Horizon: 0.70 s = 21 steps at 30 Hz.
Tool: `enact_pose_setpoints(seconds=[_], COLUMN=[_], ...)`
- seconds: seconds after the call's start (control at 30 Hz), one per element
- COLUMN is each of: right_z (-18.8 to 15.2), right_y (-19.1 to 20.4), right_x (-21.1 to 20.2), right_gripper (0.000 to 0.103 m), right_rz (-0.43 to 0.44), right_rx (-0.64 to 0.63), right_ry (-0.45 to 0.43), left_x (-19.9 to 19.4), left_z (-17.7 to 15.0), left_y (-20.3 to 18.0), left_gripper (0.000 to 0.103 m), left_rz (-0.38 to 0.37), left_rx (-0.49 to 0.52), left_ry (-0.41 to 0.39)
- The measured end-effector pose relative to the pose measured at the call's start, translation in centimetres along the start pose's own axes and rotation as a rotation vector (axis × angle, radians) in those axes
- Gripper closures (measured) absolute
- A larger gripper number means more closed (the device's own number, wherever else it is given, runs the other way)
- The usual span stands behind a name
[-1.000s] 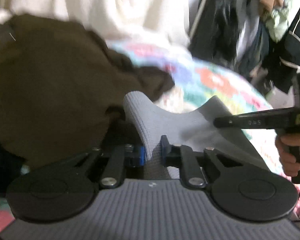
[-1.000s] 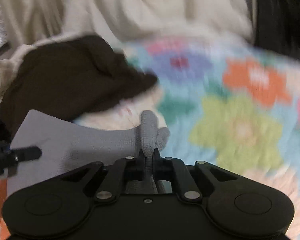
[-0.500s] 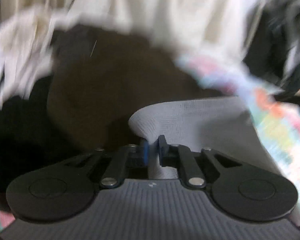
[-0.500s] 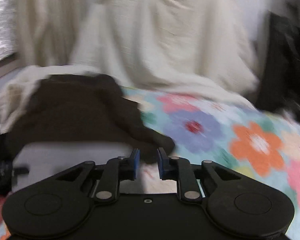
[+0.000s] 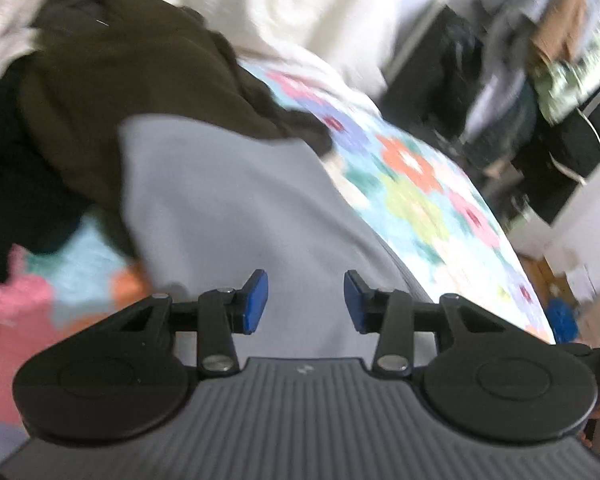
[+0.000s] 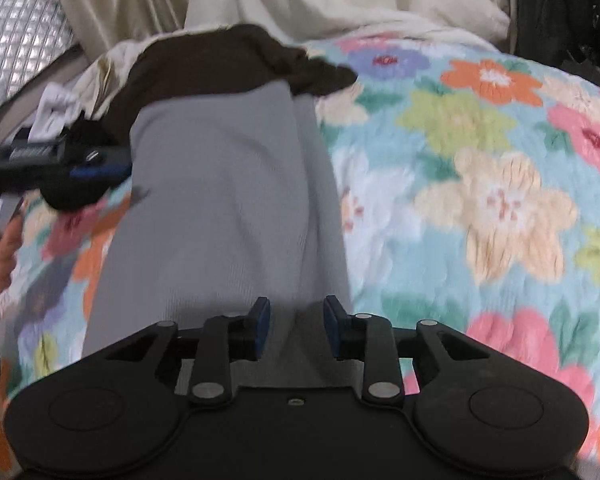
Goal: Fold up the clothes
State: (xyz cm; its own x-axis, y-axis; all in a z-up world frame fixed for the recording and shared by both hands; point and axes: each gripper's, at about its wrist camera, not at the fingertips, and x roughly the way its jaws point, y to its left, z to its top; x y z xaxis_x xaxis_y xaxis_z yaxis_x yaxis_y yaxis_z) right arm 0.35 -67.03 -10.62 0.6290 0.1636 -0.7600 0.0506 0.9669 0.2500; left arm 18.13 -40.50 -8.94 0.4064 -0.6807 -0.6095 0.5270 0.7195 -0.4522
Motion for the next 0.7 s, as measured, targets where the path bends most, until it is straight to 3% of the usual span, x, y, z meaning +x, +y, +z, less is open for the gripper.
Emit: enact_pose_setpoints(seconds=[0.13, 0.2, 0.33, 0.47, 0.5, 0.53, 0.57, 0.7], right_z=[0.5, 1.2, 3.1, 4.8, 5.0, 5.2, 5.4, 6.5], right_y=[0.3, 0.3, 0.0, -2.0, -2.6, -2.8, -2.6, -0.2], right_x=[1.5, 2.7, 6.0, 8.6, 9.1, 9.6, 9.8, 6.8], right_gripper=[0.063, 0.054, 0.046, 0.043, 0.046, 0.057, 0.097, 0.095], right_rz=[0.043, 0.087, 0.112, 0.129, 0.147, 0.158, 0.162, 0.079], right_rx=[-0.006, 0.027, 0.095, 0.280, 0.344, 0.380, 0.371, 0.181], right_ry=[0.017, 0.027, 0.048, 0.010, -0.001, -0.006, -0.018, -0.174], left_x=[2.7, 4.0, 5.1, 5.4, 5.5, 5.6, 5.8, 5.3], left_z=[-1.7, -2.2, -2.1, -2.1, -2.1, -2.1, -2.1, -2.2], left_y=[-2.0, -2.4, -2.5, -1.8, -1.6, -1.3, -1.0, -0.4], left_gripper=[0.062, 0.062, 0.061, 0.060, 0.060, 0.060, 0.060, 0.060], left_rz=[-0.030, -0.035, -0.024, -0.009, -0.005, -0.001, 0.002, 0.012], left_rx=[-0.005, -0.008, 0.008, 0.008, 0.001, -0.007, -0.015, -0.030], left_ry=[0.062, 0.091, 0.109, 0.113, 0.113, 0.114, 0.114, 0.080])
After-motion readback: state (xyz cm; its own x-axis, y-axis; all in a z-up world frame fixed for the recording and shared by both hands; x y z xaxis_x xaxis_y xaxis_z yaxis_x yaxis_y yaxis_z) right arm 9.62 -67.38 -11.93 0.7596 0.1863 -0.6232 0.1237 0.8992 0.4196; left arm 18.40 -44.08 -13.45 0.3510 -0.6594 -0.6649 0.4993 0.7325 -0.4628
